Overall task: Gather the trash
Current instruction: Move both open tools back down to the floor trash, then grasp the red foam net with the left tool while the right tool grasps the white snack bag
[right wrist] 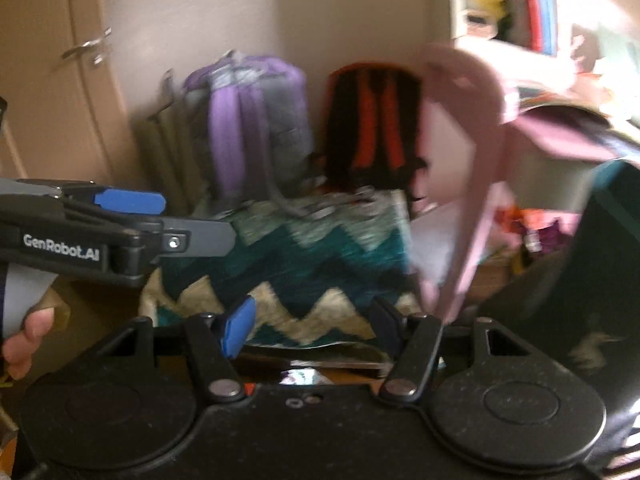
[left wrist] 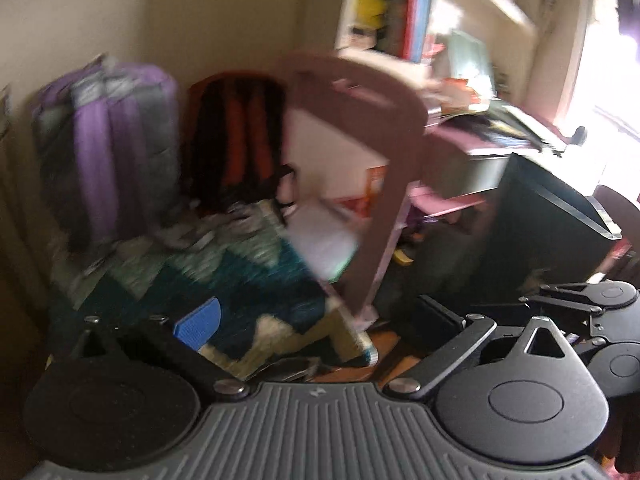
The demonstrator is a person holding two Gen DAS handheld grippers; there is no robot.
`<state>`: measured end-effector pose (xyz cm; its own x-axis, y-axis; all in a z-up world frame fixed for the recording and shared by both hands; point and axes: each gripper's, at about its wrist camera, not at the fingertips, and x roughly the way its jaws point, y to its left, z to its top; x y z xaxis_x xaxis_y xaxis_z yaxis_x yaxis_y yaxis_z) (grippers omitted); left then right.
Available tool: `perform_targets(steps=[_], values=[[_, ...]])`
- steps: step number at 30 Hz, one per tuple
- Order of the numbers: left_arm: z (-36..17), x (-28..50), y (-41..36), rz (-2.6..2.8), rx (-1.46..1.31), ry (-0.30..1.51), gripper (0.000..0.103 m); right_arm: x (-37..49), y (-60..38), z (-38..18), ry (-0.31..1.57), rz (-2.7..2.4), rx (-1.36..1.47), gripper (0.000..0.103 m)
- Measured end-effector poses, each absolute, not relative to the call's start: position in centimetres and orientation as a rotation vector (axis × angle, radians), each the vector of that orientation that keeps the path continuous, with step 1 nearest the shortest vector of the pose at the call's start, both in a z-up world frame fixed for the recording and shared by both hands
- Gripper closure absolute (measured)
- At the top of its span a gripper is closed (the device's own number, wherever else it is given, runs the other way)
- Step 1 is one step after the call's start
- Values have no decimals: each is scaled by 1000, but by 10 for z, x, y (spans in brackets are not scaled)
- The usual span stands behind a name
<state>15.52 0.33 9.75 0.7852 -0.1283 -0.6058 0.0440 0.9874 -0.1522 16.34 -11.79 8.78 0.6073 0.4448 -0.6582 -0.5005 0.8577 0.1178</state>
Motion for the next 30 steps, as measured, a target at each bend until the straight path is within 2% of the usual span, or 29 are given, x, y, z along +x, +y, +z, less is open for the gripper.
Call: perform_targets(steps=[9,18,30], values=[[-5,163,88,123,-194,723,0,196,-39,-7,862,669,-138,40],[-133,188,153,394,-286,881,0,240,6,-125,1001,695,-192,40],[-308,221,174,583,-366,1183,0,304,24,-283,1166,676,-261,40]])
